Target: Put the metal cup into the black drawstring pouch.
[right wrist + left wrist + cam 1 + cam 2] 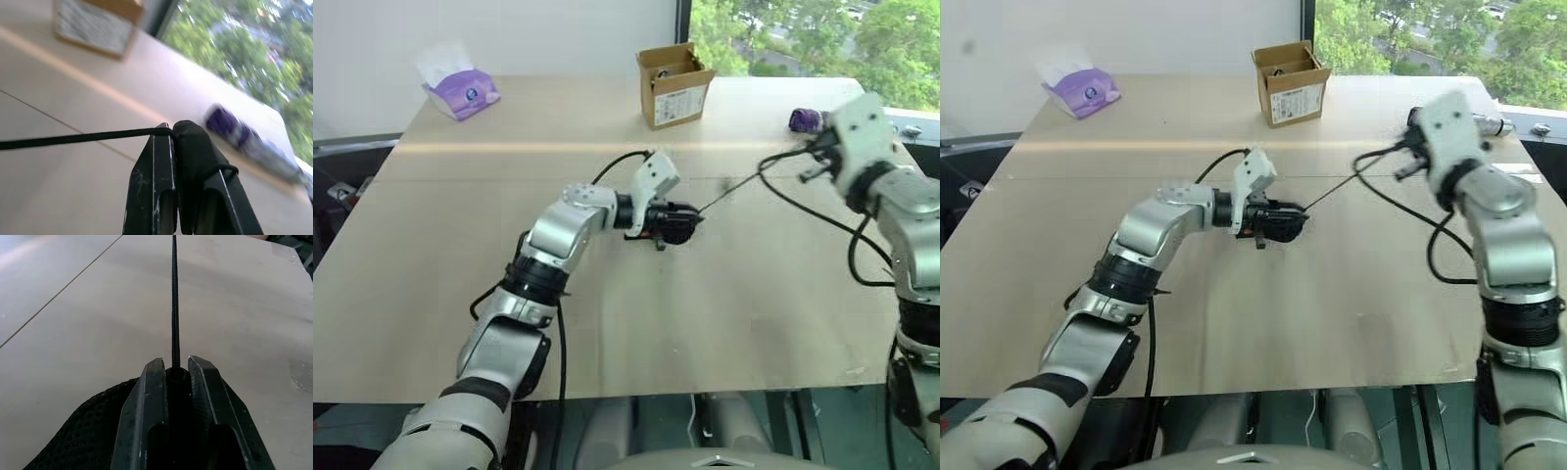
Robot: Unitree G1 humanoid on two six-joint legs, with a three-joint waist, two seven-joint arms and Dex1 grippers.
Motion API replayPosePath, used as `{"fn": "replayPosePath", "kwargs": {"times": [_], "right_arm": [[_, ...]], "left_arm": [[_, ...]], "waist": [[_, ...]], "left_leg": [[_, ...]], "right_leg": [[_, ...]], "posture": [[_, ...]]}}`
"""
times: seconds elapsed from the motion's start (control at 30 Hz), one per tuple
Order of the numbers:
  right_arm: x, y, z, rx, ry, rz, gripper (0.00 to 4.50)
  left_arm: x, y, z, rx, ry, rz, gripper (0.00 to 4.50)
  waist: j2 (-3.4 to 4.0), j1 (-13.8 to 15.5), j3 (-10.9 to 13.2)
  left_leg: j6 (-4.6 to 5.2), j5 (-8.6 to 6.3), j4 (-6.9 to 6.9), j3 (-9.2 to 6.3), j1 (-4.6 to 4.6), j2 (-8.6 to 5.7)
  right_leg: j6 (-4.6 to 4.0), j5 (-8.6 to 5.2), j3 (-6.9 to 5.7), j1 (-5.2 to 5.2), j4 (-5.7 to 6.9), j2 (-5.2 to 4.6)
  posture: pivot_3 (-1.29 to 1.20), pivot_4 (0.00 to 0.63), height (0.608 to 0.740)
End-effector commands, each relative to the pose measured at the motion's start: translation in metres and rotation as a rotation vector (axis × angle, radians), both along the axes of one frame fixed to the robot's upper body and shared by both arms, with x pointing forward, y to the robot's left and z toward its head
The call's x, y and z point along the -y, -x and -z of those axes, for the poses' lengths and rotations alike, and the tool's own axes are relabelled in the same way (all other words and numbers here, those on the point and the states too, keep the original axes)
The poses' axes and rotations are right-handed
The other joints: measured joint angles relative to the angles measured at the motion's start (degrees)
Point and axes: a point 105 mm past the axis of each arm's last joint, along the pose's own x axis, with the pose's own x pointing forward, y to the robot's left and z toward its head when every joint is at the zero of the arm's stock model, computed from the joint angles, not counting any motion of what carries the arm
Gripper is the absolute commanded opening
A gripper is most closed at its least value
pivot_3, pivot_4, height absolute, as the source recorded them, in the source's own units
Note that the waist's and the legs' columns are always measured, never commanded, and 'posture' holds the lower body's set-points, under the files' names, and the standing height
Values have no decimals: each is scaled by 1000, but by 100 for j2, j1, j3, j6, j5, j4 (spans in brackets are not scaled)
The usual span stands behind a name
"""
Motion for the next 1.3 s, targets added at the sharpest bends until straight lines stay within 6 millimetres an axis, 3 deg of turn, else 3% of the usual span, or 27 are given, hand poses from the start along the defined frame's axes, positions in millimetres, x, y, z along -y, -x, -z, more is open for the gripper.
{"fn": "replayPosePath", "kwargs": {"times": [0.03, 0.17, 0.2, 0.27, 0.33, 0.37, 0.47, 0.53, 0.57, 0.6, 0.63, 0.67, 0.83, 0.93, 1.17, 1.3], "right_arm": [[41, 2, -23, 116, 30, 168, 0], [54, 1, -5, 77, 25, 203, 0], [46, 0, 3, 57, -2, 162, 0], [11, 5, 29, -39, -36, -17, 0], [-19, 14, 50, -121, -61, -165, 0], [-27, 18, 57, -143, -73, -202, 309], [-31, 33, 73, -194, -78, -241, 1468], [-21, 43, 70, -177, -73, -215, 2373], [-17, 49, 68, -165, -69, -211, 2499], [-13, 56, 64, -143, -66, -210, 2965], [-10, 63, 61, -121, -78, -211, 3302], [-11, 78, 58, -90, -102, -248, 3518], [-11, 124, 57, 21, -13, -311, 3518], [-14, 147, 64, 0, -127, -338, 3518], [-4, 176, 85, -100, -170, -331, 3518], [7, 182, 90, -126, -176, -311, 3518]], "left_arm": [[-11, -2, 9, 4, -79, -17, 121], [-16, -2, 19, -4, -112, -25, 121], [-15, -2, 21, -6, -110, -26, 121], [-6, 0, 16, -12, -62, -14, 121], [5, 9, 1, -83, 48, 21, 121], [8, 13, -9, -113, 103, 37, 1175], [8, 20, -44, -127, 257, 23, 2518], [-4, 20, -67, -102, 348, -46, 3358], [-11, 20, -72, -84, 370, -83, 3506], [-21, 17, -74, -52, 389, -151, 3934], [-31, 14, -75, -16, 404, -220, 4038], [-50, 15, -67, 30, 402, -309, 4038], [-101, 36, -38, 117, 352, -539, 4038], [-134, 66, -18, 137, 344, -664, 4038], [-174, 115, 15, 99, 253, -807, 4038], [-185, 125, 20, 94, 256, -860, 4038]], "waist": [[2, -34, 1], [2, -25, 1], [2, -23, 1], [2, -20, 1], [2, -22, 1], [2, -23, 1], [3, -25, 2], [3, -22, 2], [3, -21, 2], [3, -19, 2], [3, -9, 1], [6, -4, -2], [7, -9, -2], [2, 11, -3], [-9, 147, -13], [-10, 163, -14]], "left_leg": [[0, 0, 0, 1, 0, 0], [0, 0, 0, 2, 4, 1], [0, 0, 0, 2, 3, 1], [0, 0, 1, 2, 2, 0], [0, 0, 0, 0, 3, 1], [0, 0, 0, -1, 2, 1], [1, -1, 13, -6, -5, 1], [2, -1, 16, -7, -6, 1], [2, -1, 17, -9, -6, 0], [2, -1, 20, -10, -5, 0], [2, -2, 20, -10, -4, 0], [2, -2, 19, -12, 1, 1], [2, -2, -12, -11, 32, 8], [3, -3, 0, -9, 29, 6], [4, -5, 17, -8, 76, 13], [9, -9, 16, -2, 85, 18]], "right_leg": [[0, 0, 2, -1, 1, 1], [0, 0, 3, 0, 2, 2], [0, 0, 4, 0, 2, 1], [0, 0, 4, 1, 0, 1], [0, 0, 2, 2, -1, 1], [1, 0, 1, 2, -1, 1], [1, 0, -3, 2, 2, 1], [2, 0, -4, 2, 3, 1], [3, 0, -4, 4, 3, 0], [3, 0, -5, 6, 3, 1], [3, -1, -5, 7, 3, 0], [4, -1, -7, 12, 2, 0], [3, -2, -2, 31, -12, 3], [4, 0, -3, 34, -11, 1], [-21, -19, -8, 90, -19, 0], [-13, -27, -5, 99, -25, -2]], "posture": [[0, 150, 740], [0, 150, 740], [0, 150, 740], [0, 150, 740], [0, 150, 740], [0, 150, 740], [0, 150, 740], [0, 150, 740], [0, 150, 740], [0, 150, 740], [0, 150, 740], [0, 150, 740], [0, 150, 740], [0, 150, 740], [0, 150, 740], [0, 150, 740]]}}
